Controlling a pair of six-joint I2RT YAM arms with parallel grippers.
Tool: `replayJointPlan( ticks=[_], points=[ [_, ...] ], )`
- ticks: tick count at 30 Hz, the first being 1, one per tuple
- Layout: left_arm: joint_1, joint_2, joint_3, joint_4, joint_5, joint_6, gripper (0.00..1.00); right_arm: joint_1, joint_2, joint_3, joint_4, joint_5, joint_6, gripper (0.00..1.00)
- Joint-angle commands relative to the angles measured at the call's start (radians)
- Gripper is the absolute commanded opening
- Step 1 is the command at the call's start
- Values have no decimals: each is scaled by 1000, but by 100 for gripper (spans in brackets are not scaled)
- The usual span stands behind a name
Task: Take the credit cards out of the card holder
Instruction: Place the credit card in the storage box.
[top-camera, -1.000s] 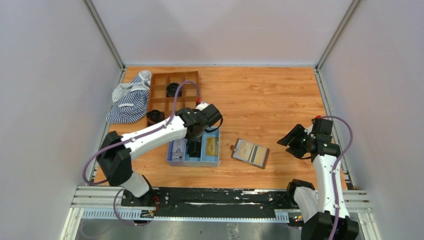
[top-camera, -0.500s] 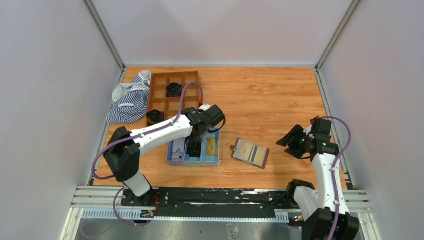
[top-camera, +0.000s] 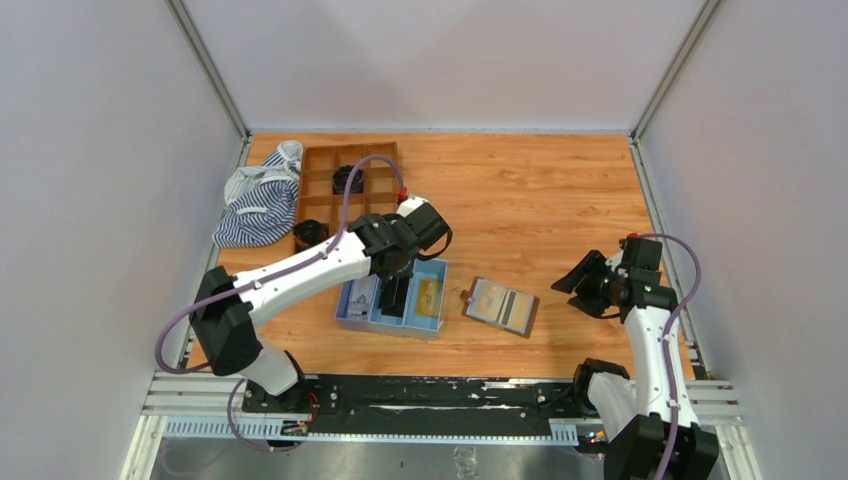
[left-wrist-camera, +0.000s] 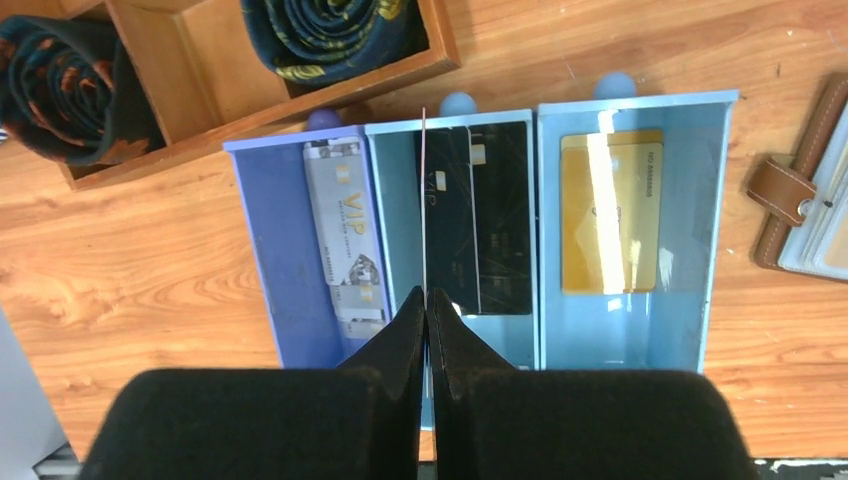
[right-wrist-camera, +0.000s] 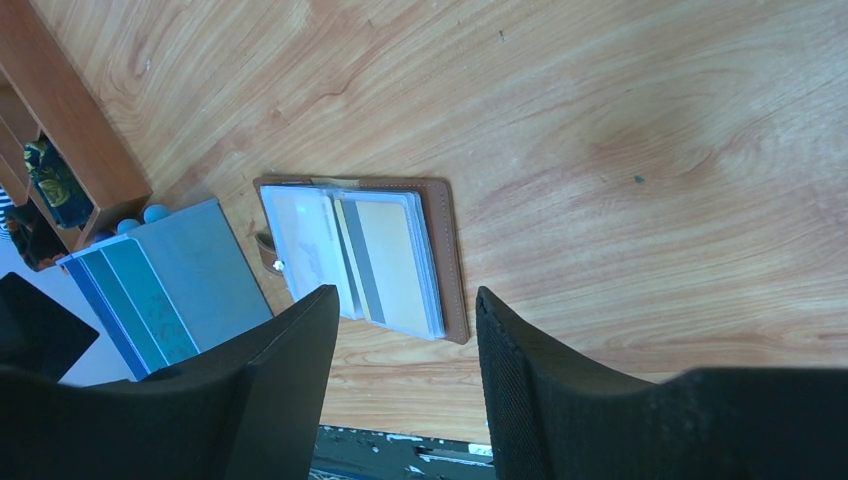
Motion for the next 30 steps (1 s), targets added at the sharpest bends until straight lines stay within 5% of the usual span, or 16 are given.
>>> replayJointPlan(
  ticks=[1,14,30],
  points=[
    [-13,33,5,15,24,-35,0,-14,2,-11,1,-18,-4,57],
    [-35,173,-48,50,34,-72,0,-14,2,-13,1,-20,-7,56],
    [-57,168,-60,126,114,-71,0,-14,4,-22,3,-26,-11,56]
  ],
)
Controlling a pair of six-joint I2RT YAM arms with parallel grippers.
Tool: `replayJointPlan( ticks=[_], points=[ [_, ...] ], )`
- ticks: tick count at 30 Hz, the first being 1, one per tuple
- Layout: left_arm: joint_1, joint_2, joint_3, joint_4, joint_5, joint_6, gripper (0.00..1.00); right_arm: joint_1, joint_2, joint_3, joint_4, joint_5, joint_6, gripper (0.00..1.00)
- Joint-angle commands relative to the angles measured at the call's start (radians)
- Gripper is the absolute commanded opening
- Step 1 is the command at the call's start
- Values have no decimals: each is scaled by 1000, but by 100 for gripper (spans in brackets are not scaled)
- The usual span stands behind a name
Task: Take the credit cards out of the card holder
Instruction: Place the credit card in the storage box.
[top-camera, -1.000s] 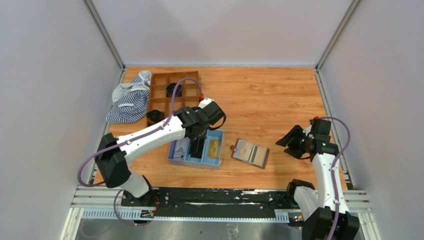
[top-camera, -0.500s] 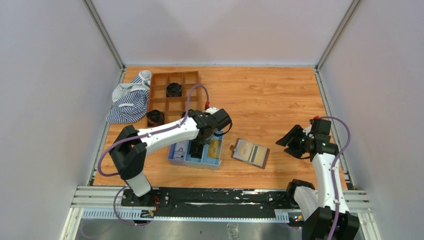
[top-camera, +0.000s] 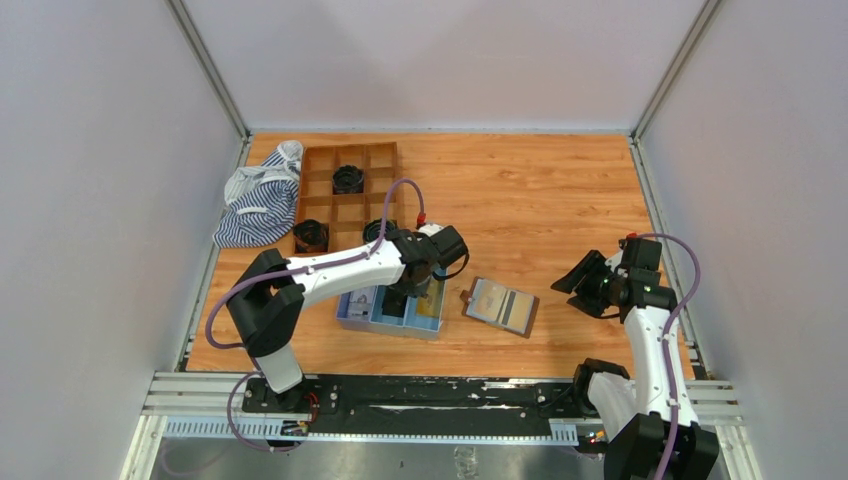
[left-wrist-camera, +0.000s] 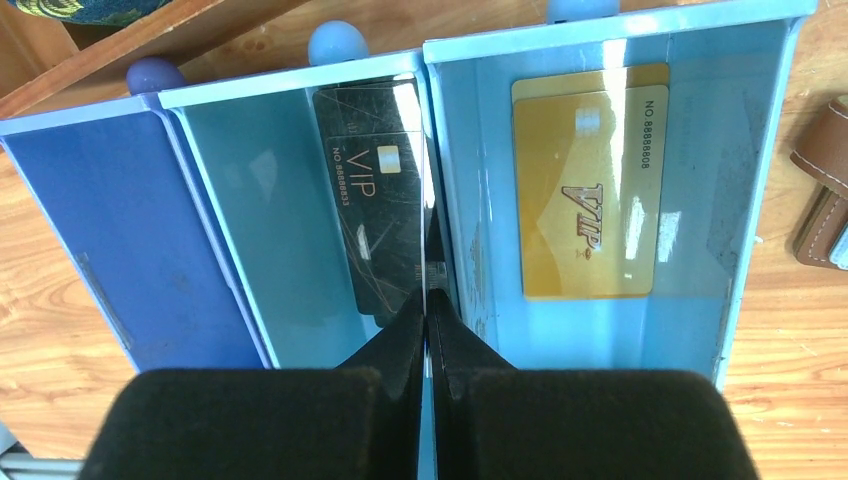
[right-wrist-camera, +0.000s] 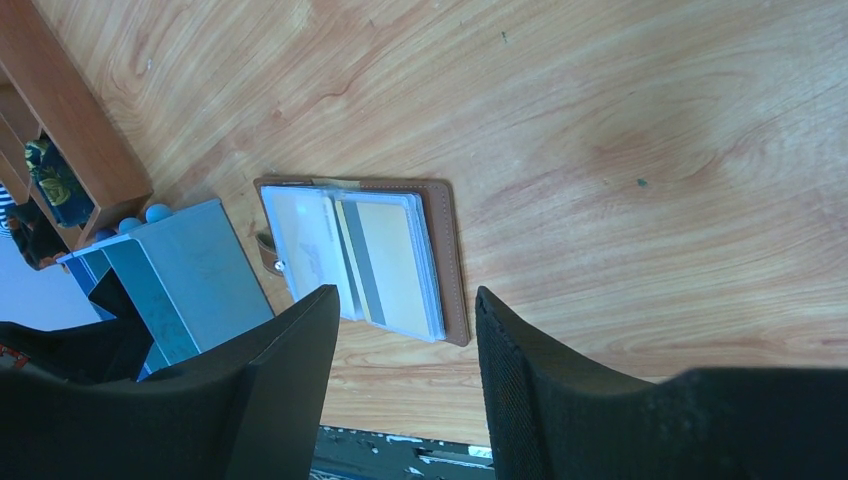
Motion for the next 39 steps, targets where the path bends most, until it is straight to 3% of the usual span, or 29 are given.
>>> replayJointPlan(
  ticks=[1,11,16,21,24,39],
  points=[
    [-9,-24,9,34,6,-12,0,-14,-2,-18,-9,-21,-9,56],
    [-9,-37,-23,-35,-167,-57,0,-14,2,-24,-4,-28,-12,56],
    [-10,4,-17,-33,-144,-47,1,-13,7,-22,-2,-30,-11,56],
    [-13,25,-5,-32,-121,-29,22,-13,3,-28,-1,-30,-7,56],
    [-18,28,0,-34,-112,-22,29,-14,6,-27,0,-31,-7,56],
    [-52,-157,157,-31,20,-2,31,-14,0,-25,5,-28,-34,56]
  ],
)
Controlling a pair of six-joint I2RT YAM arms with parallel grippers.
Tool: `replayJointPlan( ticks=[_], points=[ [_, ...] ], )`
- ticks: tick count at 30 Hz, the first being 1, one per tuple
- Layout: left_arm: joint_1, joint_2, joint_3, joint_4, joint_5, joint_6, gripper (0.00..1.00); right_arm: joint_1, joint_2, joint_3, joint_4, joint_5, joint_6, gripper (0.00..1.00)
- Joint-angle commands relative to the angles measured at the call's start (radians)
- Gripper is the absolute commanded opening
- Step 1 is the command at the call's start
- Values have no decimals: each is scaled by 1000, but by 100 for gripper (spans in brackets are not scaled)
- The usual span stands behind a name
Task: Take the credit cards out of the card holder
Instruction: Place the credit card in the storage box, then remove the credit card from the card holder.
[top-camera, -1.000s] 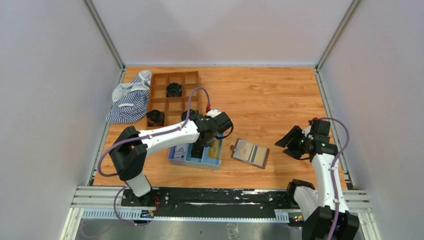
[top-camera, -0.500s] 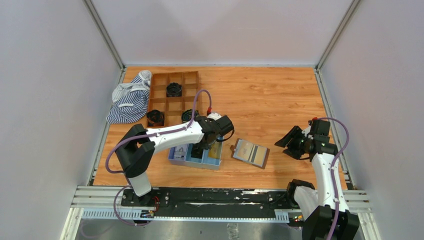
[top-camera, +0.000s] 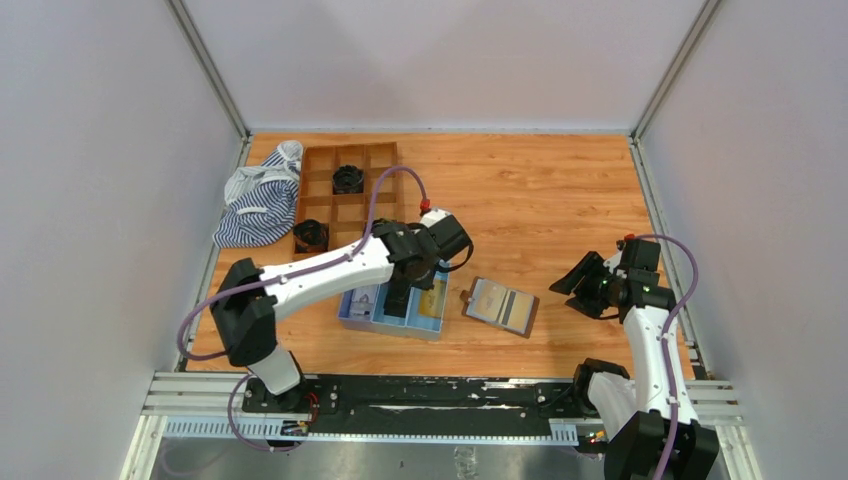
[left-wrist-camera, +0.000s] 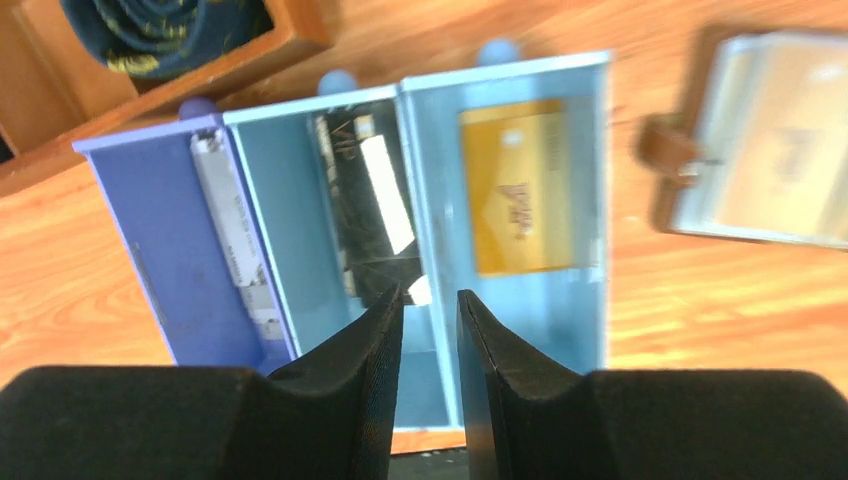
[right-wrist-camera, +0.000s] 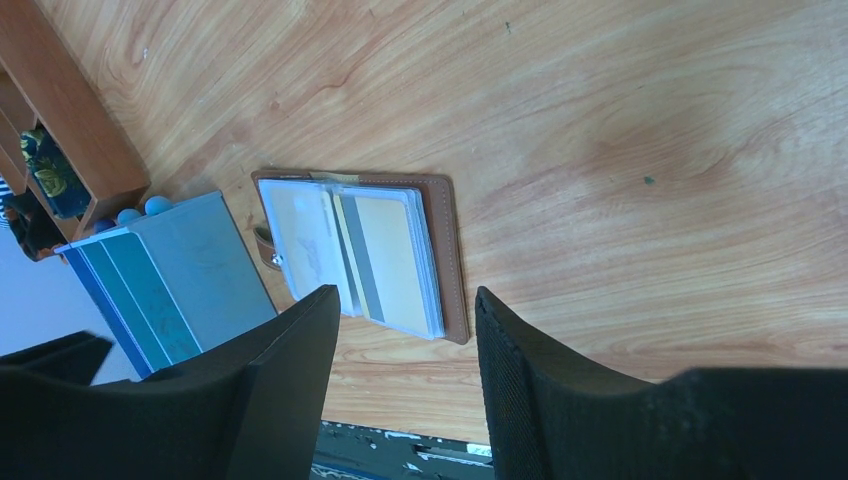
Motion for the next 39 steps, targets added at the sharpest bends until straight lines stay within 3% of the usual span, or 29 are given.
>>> replayJointPlan(
  ticks=[1,9,15,20,24,29,39],
  points=[
    [-21,-105,100,19,58,8,31,-12,-2,-15,0,-13,-34,56],
    [-73,-35,256,28,149,42,31,14,16,-53,66,-184,-94,56],
    [-129,136,370,75,345,68,31,123,52,-95,116,-201,-72,55],
    [-126,190,284,305,539,44,31,199,82,-141,184,-179,-13,40],
    [-96,210,180,512,662,-33,32,199,119,-165,230,-153,3,39],
    [-77,256,158,537,673,-43,34,199,174,-178,278,-182,3,39],
    [-9,339,39,740,790,-121,37,199,237,-201,346,-209,-2,38]
  ],
)
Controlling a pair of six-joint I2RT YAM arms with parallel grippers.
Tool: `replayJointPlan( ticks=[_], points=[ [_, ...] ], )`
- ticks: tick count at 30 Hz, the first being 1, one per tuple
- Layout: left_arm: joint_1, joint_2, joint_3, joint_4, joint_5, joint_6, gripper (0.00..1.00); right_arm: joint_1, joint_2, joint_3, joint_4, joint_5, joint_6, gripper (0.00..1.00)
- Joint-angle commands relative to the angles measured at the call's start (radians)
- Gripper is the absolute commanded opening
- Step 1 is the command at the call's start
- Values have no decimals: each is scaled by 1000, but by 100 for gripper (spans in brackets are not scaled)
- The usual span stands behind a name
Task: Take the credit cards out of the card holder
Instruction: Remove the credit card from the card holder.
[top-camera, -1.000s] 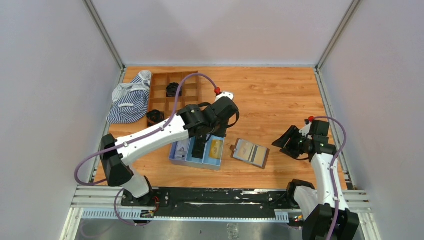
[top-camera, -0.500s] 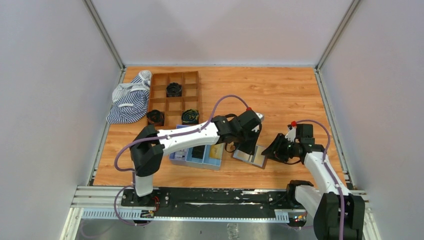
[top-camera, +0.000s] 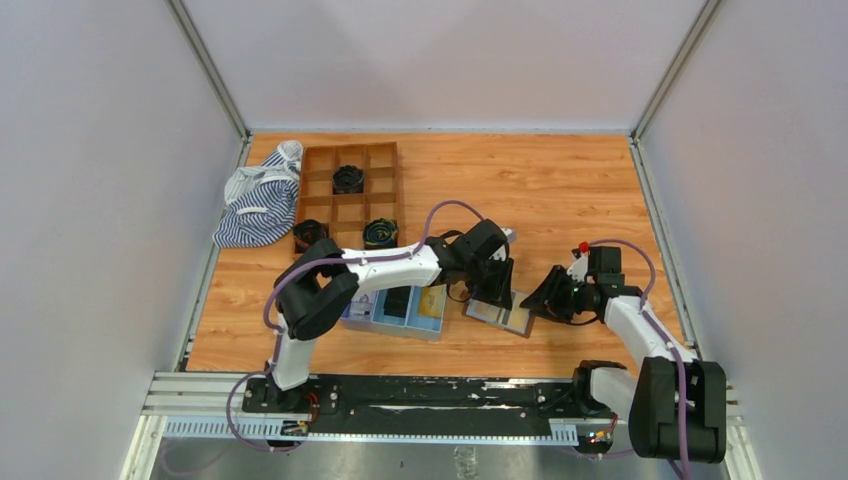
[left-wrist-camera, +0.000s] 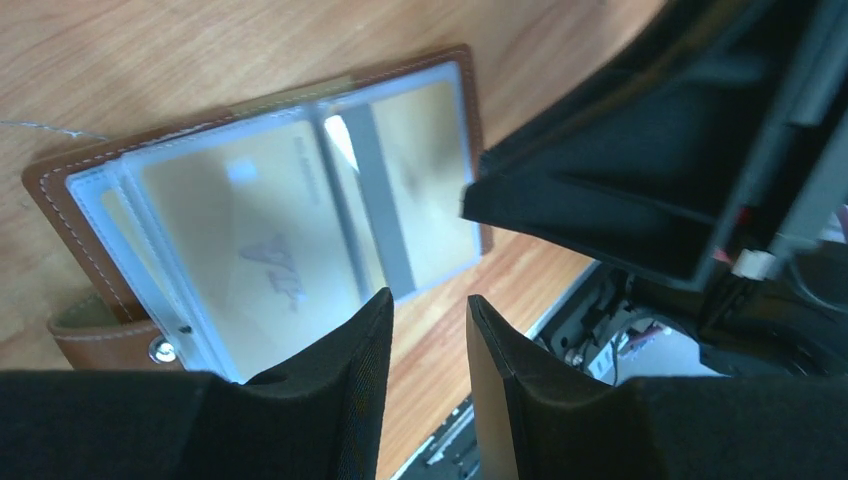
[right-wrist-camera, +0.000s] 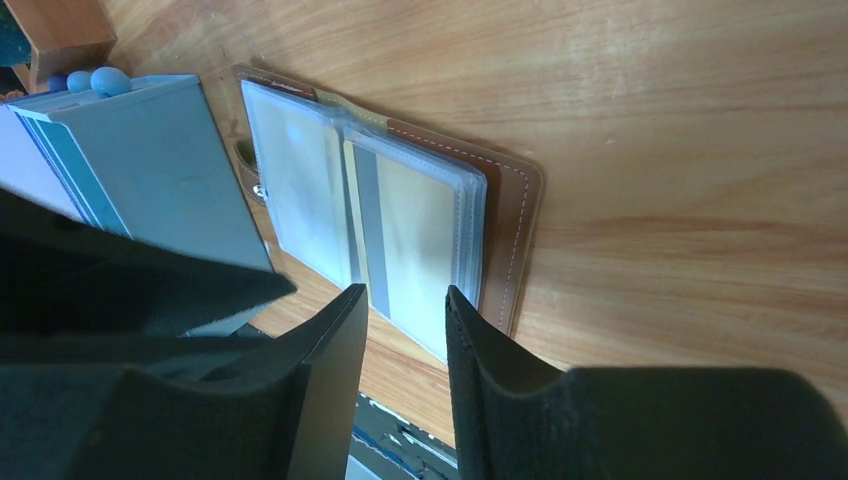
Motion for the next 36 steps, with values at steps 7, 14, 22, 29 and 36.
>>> replayJointPlan(
  ticks=[7,14,22,29,36],
  points=[
    [36,69,-59,132,70,-57,37,14,83,-50,94,-53,3,37],
    [55,81,-99,171,76,-70,34,14,48,-54,85,-46,14,34],
    [67,56,-120,182,77,-67,29,15,-53,-82,77,-36,54,34],
    [83,53,-121,193,94,-67,29,15,-45,-78,53,-2,54,35],
    [90,58,-129,210,114,-78,29,15,-89,-83,28,43,62,36]
  ],
)
